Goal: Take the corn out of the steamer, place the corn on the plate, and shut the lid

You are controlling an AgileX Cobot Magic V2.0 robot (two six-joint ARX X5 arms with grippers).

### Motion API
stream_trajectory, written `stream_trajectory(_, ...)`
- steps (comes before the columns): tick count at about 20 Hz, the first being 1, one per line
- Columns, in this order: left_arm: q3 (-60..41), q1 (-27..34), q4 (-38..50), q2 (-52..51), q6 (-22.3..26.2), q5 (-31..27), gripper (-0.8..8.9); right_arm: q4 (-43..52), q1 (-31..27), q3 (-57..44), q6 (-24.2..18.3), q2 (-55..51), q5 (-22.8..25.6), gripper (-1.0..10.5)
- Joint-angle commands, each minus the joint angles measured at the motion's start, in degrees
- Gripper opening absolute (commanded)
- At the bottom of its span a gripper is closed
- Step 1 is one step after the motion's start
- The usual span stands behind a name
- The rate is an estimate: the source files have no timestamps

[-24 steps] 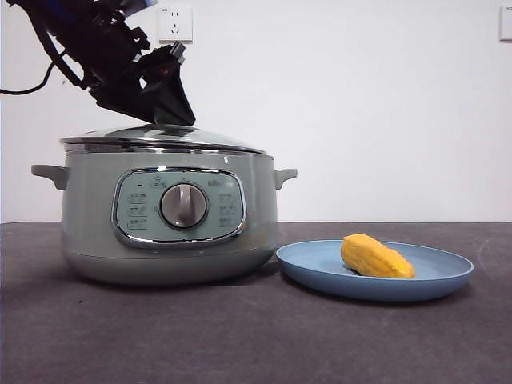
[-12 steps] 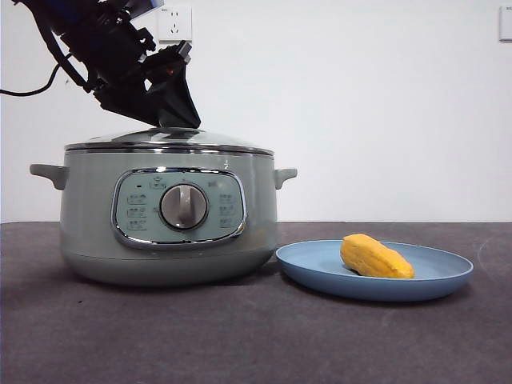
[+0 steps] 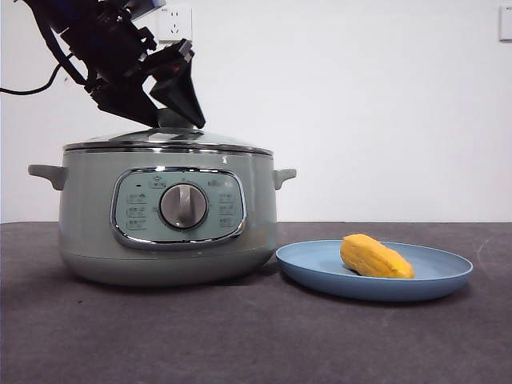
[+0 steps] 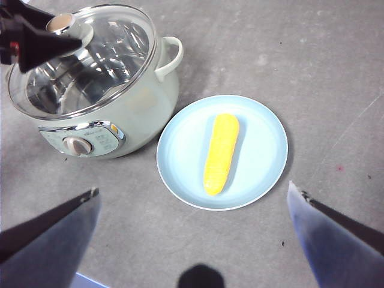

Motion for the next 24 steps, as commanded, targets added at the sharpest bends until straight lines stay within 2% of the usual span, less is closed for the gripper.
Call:
stream_trajectory(1, 0.17, 0.26, -0.09, -0.9, 0.72, 0.35, 4.41, 0.15, 0.13, -0.2, 0.35, -0.09, -0.11, 6.3)
stream_trajectory(5, 3.93, 0.55, -3.74, -3.21, 0.63, 0.39, 4.41, 0.11, 0.13, -0.2, 0.33, -0.09, -0.11, 6.3)
stream_trajectory(8, 9.49, 0.48, -13.77, -5.9, 0.37, 1.2, 4.4, 0.04, 0.13, -0.2, -0.26, -0.09, -0.15, 6.3)
stream_trajectory(14, 20.39, 0.37, -45.0, -11.15, -1.97, 17.29, 4.39, -1.38, 0.11, -0.2, -3.02, -0.02, -6.16, 6.3)
stream_trajectory(17, 22.27, 0.28, -55.36, -13.51, -1.05, 20.24, 4.39, -4.57, 0.13, -0.2, -4.35, -0.02, -6.21, 6.3)
stream_trajectory(22, 22.43, 0.28, -61.92, -15.61, -0.28, 19.82, 4.36, -7.72, 0.11, -0.2, -5.25, -0.02, -9.09, 6.2)
stream_trajectory(23, 22.43, 0.28, -62.34, -15.61, -0.31, 19.85, 4.35, -7.74, 0.11, -0.2, -5.25, -0.02, -9.07, 5.9)
stream_trajectory(24, 22.43, 0.28, -62.42, -15.61, -0.31, 19.85, 4.31, -7.76, 0.11, -0.2, -5.2, -0.02, -9.07, 4.7)
